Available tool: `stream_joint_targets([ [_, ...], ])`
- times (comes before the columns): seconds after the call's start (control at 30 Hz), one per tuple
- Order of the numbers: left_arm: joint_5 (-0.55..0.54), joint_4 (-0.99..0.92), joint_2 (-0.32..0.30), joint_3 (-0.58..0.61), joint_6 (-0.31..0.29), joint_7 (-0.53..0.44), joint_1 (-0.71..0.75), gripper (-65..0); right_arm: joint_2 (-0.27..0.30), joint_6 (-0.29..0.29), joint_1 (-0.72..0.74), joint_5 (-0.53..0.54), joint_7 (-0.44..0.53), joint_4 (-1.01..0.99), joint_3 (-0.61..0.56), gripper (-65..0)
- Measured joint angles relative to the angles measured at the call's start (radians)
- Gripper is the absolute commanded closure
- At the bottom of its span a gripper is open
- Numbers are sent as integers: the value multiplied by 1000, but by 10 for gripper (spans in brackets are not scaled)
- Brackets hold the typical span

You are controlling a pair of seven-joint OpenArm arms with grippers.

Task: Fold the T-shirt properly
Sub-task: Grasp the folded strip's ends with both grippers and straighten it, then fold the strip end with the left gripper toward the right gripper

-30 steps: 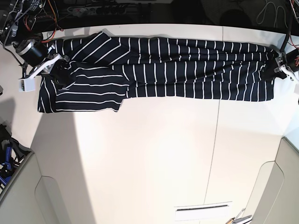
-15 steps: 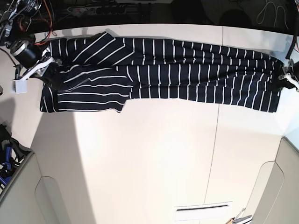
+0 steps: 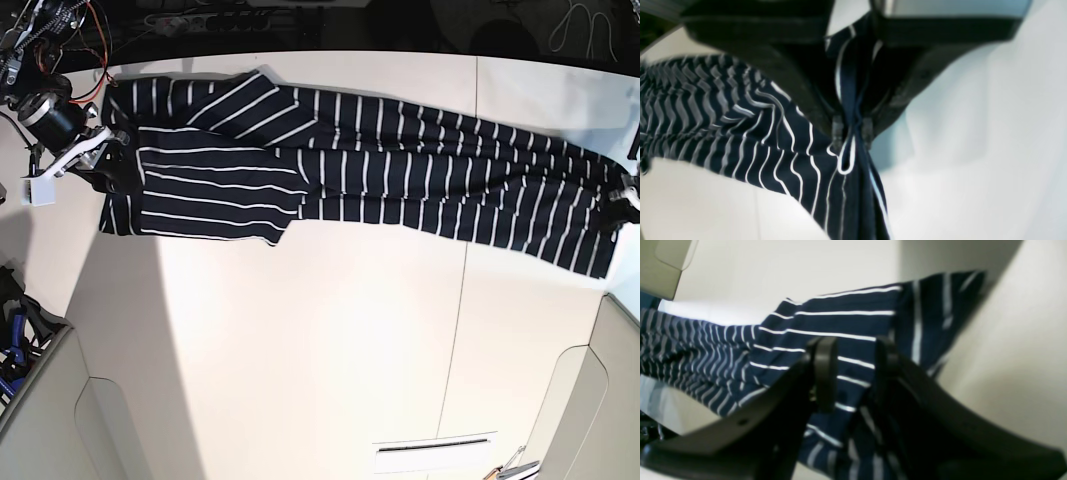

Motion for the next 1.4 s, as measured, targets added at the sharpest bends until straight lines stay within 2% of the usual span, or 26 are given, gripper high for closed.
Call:
stream_joint_targets([
  [0.27, 10, 41, -57, -5, 0, 11, -49, 0, 0, 0, 0, 11, -18, 0, 1, -194],
  [0.4, -115, 153, -35, -6, 0, 128, -27, 0, 0, 0, 0, 14, -18, 0, 18, -193],
  [0.47, -164, 241, -10, -6, 0, 153, 9, 0, 0, 0, 0, 13, -18, 0, 29, -193],
  [0.7, -161, 565, 166, -2, -2, 157, 124, 0, -1, 0, 0, 14, -14, 0, 59, -193],
  [0.83, -164, 642, 230, 55, -4, 146, 155, 0, 0, 0, 0, 13, -14, 0, 81, -194],
  [0.97, -101, 641, 283, 166, -3, 115, 154, 0, 0, 0, 0, 19, -28, 0, 92, -195],
  [1.03, -26, 640, 310, 227, -3, 66, 155, 0, 0, 0, -6, 26, -29, 0, 98, -232],
  [1.17, 69, 639, 346, 330, -3, -18, 155, -36, 0, 8, -29, 28, -32, 0, 100, -344],
  [1.27, 102, 638, 346, 398, -3, -36, 154, -62, 0, 8, -45, 27, -33, 0, 100, -352],
  [1.3, 117, 638, 346, 418, -3, -38, 155, -96, 0, 8, -50, 28, -33, 0, 100, -352],
  [1.4, 142, 638, 346, 476, 0, -66, 155, -257, 0, 10, -56, 28, -33, -2, 99, -352],
])
